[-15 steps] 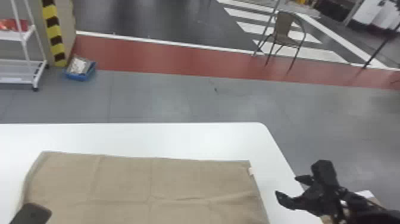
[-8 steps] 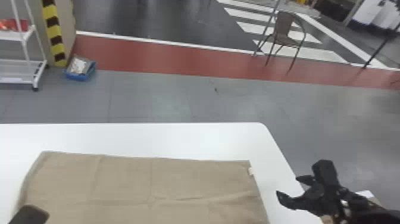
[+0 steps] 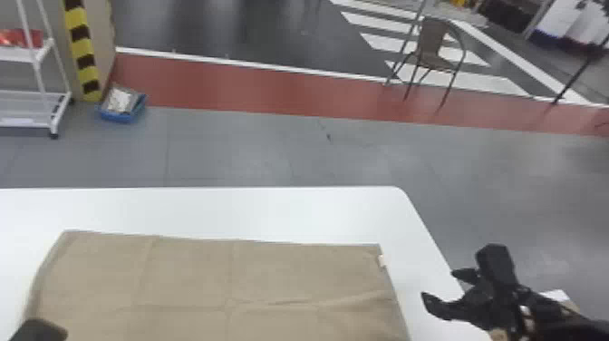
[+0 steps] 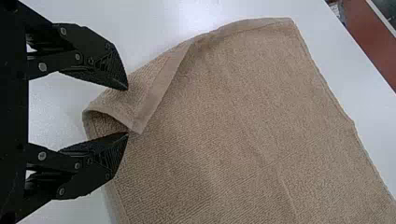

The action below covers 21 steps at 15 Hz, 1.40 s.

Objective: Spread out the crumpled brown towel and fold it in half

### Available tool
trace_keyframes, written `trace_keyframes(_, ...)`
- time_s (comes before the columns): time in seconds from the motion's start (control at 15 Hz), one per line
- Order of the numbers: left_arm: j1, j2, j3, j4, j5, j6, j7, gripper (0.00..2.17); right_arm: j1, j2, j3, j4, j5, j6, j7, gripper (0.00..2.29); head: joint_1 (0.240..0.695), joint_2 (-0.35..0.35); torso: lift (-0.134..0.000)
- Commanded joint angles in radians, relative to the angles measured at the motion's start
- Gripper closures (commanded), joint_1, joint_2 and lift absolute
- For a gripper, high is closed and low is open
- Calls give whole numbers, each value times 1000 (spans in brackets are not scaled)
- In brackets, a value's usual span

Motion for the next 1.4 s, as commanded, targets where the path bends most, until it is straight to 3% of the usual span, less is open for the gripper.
trace_keyframes(0.0, 8, 1, -1, -7, -6, 0, -4, 643, -1, 0, 1, 6, 0, 0, 0, 83, 695, -350, 0)
trace_keyframes(0.13, 5, 1, -1, -3, -2, -3, 2, 741, -3, -2, 4, 11, 0, 0, 0, 83, 695, -350, 0)
trace_keyframes(0.33, -6, -1, 0, -3, 12, -3, -1, 1291, -6, 0, 4, 14, 2, 0, 0, 83, 695, -350, 0)
trace_keyframes(0.4, -6, -1, 3, -4, 14, 0, -1, 1376, -5, 0, 4, 14, 2, 0, 0, 83, 695, -350, 0)
trace_keyframes(0.6, 6, -9, 22, -52, 17, 25, 6, 1376, 38, 3, 10, -26, 28, -52, 32, 83, 695, -350, 0)
trace_keyframes(0.87, 12, -18, -4, -127, 17, 153, 5, 1376, 107, 10, 47, -142, 160, -107, 184, 90, 695, -350, 0)
trace_keyframes(1.07, 8, -19, -17, -148, 17, 175, 3, 1376, 172, 6, 78, -214, 279, -156, 259, 97, 695, -340, 0)
trace_keyframes(1.13, -3, -24, -21, -150, 17, 209, 2, 1376, 184, 4, 81, -221, 296, -160, 276, 103, 695, -338, 0)
trace_keyframes(1.33, -26, -30, -64, -148, 17, 221, 3, 1376, 170, 0, 104, -196, 321, -120, 252, 124, 695, -350, 0)
